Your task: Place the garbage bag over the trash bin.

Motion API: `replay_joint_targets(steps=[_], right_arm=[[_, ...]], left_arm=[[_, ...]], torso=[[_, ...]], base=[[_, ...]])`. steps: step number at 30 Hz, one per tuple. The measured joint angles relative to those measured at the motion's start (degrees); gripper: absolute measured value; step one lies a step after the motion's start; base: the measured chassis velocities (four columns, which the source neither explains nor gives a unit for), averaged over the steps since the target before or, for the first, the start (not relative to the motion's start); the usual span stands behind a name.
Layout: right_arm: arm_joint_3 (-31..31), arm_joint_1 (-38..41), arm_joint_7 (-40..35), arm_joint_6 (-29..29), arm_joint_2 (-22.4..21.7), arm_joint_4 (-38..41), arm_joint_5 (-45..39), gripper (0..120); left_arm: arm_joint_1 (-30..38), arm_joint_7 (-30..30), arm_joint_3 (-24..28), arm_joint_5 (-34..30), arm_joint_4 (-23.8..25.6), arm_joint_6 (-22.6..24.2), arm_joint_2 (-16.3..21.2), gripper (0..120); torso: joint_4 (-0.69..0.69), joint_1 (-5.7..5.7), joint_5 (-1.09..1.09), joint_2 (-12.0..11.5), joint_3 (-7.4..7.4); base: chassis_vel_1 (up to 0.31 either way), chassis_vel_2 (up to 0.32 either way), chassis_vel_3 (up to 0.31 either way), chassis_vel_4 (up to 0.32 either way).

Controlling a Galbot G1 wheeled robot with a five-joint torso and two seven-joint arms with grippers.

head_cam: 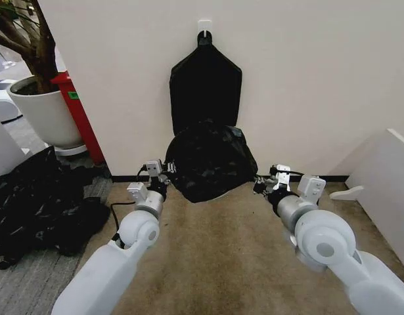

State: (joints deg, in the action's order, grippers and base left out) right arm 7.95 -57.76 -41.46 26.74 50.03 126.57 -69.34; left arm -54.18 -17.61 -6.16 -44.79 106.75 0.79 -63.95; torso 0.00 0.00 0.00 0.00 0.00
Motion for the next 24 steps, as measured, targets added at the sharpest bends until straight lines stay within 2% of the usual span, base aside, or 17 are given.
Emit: replay_joint_targets(steps=[2,6,7,8,9,12,18,24], right_arm=[[-0.12,-0.21,1.35,0.02,-0.03,-0.58,1.15,0],[-0.89,-0.57,12.91,-1.35,-0.35,-6.30,10.14,0],[-0.92,-0.56,13.21,-1.46,-0.37,-6.47,10.49,0],[-1.51,-0.37,20.48,-4.56,-0.67,-9.63,18.53,0],[-1.51,-0.37,20.48,-4.56,-0.67,-9.63,18.53,0],[-3.03,0.75,31.66,-11.97,-0.72,-16.00,33.44,0],[-4.05,2.62,33.59,-15.93,1.28,-21.13,37.73,0],[-4.26,2.76,34.65,-15.83,1.64,-23.79,37.59,0]], left_arm=[[-0.02,0.01,-0.05,-0.37,0.12,0.06,0.06,1],[-0.25,0.03,-0.31,-2.86,1.12,0.91,0.35,1],[-0.27,0.03,-0.31,-2.92,1.16,0.94,0.36,1],[-0.36,-0.02,-0.32,-3.52,1.45,1.17,0.43,1],[-0.36,-0.02,-0.32,-3.52,1.45,1.17,0.43,1],[-0.50,-0.21,-0.32,-4.84,2.06,1.79,0.60,1],[-1.21,-0.34,-0.02,-5.48,3.15,2.46,1.00,1],[-1.44,-0.81,0.60,-6.33,4.08,2.93,0.85,1]], torso=[[0.00,0.00,0.00,0.00,0.00],[0.00,0.00,0.00,0.00,0.00],[0.00,0.00,0.00,0.00,0.00],[0.00,0.00,0.00,0.00,0.00],[0.00,0.00,0.00,0.00,0.00],[-0.01,0.00,-0.01,0.00,0.00],[0.01,0.01,0.00,0.00,0.00],[0.00,0.01,0.00,0.00,0.00]], base=[[0.000,0.000,0.000,0.000],[0.000,0.000,0.000,0.000],[0.000,0.000,0.000,0.000],[0.000,0.000,0.000,0.000],[0.000,0.000,0.000,0.000],[0.000,0.000,0.000,0.000],[0.000,0.000,0.000,0.000],[0.000,0.000,0.000,0.000]])
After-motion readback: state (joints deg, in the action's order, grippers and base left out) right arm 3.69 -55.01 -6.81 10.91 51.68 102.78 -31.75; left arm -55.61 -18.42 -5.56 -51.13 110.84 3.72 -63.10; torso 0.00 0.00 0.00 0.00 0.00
